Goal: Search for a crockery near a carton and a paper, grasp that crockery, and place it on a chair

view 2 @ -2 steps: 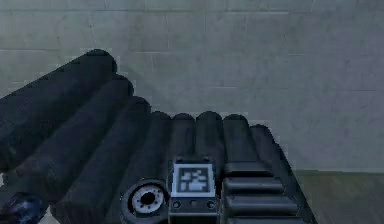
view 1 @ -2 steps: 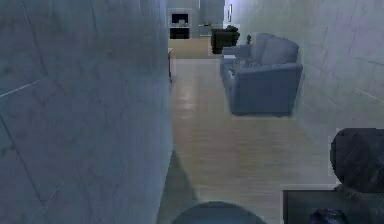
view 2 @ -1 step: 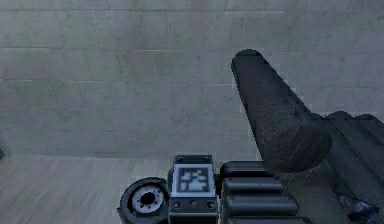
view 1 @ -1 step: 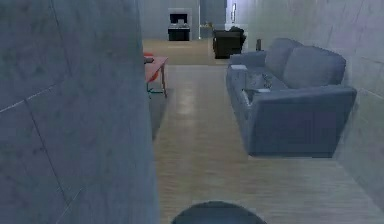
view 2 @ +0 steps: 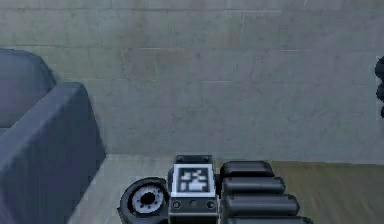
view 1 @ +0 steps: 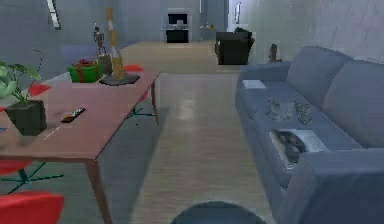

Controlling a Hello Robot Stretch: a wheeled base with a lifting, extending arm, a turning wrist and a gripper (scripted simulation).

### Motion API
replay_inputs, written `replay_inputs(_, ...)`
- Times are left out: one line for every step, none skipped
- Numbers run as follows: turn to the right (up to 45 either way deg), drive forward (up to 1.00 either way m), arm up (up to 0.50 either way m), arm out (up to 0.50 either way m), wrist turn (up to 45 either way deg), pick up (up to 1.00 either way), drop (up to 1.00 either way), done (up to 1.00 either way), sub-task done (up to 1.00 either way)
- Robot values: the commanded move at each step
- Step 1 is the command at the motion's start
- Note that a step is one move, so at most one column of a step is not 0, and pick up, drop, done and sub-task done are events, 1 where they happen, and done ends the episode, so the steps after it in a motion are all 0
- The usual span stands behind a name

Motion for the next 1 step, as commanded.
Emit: replay_inputs(18.0,0.0,0.0,0.0,0.0,0.0,0.0,0.0,0.0)
